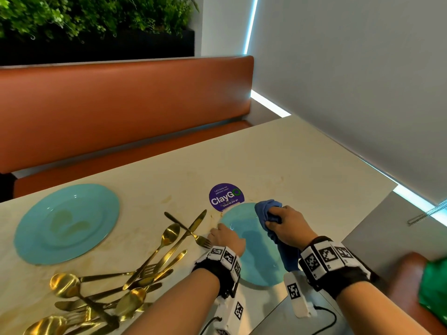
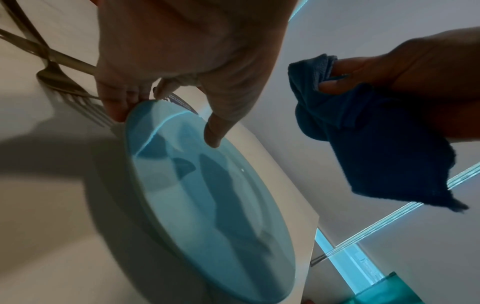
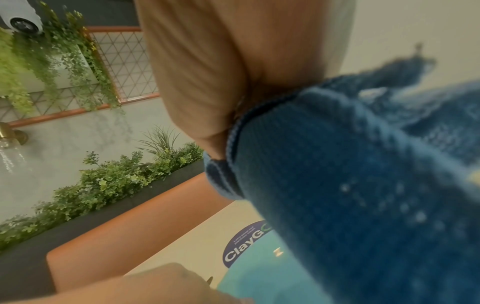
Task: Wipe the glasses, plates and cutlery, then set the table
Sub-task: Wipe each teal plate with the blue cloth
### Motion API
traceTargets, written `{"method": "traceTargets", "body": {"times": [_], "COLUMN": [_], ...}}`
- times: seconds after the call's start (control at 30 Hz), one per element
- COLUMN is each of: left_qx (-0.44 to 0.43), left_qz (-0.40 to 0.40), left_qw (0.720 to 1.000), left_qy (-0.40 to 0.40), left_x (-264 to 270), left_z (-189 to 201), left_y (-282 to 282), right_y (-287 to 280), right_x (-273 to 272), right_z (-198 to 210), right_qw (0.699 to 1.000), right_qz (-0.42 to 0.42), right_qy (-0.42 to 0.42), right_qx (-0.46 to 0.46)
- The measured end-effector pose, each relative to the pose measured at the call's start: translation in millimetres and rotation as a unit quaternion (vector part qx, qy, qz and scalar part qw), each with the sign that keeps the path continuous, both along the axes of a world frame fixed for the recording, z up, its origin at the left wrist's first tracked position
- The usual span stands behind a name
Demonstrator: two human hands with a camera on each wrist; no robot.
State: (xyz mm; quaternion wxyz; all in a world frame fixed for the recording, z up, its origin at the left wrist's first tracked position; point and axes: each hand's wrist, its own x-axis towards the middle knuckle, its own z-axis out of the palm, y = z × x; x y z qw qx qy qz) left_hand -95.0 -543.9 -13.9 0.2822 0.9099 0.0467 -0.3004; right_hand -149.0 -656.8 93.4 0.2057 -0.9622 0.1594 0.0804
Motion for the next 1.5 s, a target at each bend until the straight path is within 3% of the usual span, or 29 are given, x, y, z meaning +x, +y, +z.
{"method": "traceTargets", "body": {"times": [0.17, 0.3, 0.4, 0.47, 0.53, 0.63, 0.7, 0.87, 0.97, 1.03, 1.1, 1.17, 1.2, 1.23, 1.33, 1.5], "left_qx": [-0.052, -0.131, -0.100, -0.022, 0.067, 0.173, 0.177, 0.149, 0.117, 0.043, -0.111, -0.228, -0.277, -0.319, -0.403, -0.555], "left_qz": [0.008, 0.177, 0.268, 0.255, 0.182, 0.076, 0.045, 0.053, 0.091, 0.176, 0.322, 0.451, 0.478, 0.485, 0.438, 0.359], "left_qw": [0.998, 0.975, 0.957, 0.965, 0.979, 0.978, 0.980, 0.987, 0.988, 0.983, 0.939, 0.860, 0.828, 0.805, 0.787, 0.745], "left_qy": [-0.026, -0.013, -0.038, -0.047, -0.061, -0.084, -0.077, -0.040, -0.043, -0.041, -0.037, -0.077, -0.097, -0.118, -0.162, -0.088], "left_x": [25, 80, 117, 133, 128, 100, 92, 91, 88, 95, 105, 117, 118, 114, 99, 79], "left_z": [31, 57, 60, 43, 34, 42, 36, 20, 14, 15, 22, 20, 27, 39, 76, 97], "left_y": [27, 104, 192, 250, 299, 343, 359, 373, 377, 377, 375, 373, 371, 368, 359, 345], "right_y": [23, 59, 98, 124, 149, 181, 198, 220, 226, 227, 228, 232, 234, 237, 247, 251], "right_x": [19, 47, 71, 86, 98, 111, 118, 123, 121, 119, 117, 116, 115, 115, 116, 122], "right_z": [0, 10, 18, 21, 20, 18, 17, 16, 13, 9, 8, 10, 12, 15, 25, 24], "right_qw": [0.999, 0.998, 0.996, 0.992, 0.987, 0.983, 0.982, 0.981, 0.984, 0.987, 0.989, 0.988, 0.987, 0.986, 0.982, 0.981], "right_qz": [0.018, 0.030, 0.080, 0.118, 0.145, 0.171, 0.182, 0.182, 0.162, 0.140, 0.129, 0.135, 0.140, 0.143, 0.150, 0.118], "right_qy": [0.015, -0.007, -0.007, -0.007, -0.005, -0.005, -0.002, 0.005, 0.013, 0.024, 0.024, 0.012, 0.005, -0.004, -0.047, -0.144], "right_qx": [0.024, 0.050, 0.048, 0.054, 0.064, 0.062, 0.054, 0.061, 0.070, 0.070, 0.074, 0.079, 0.080, 0.083, 0.102, 0.061]}}
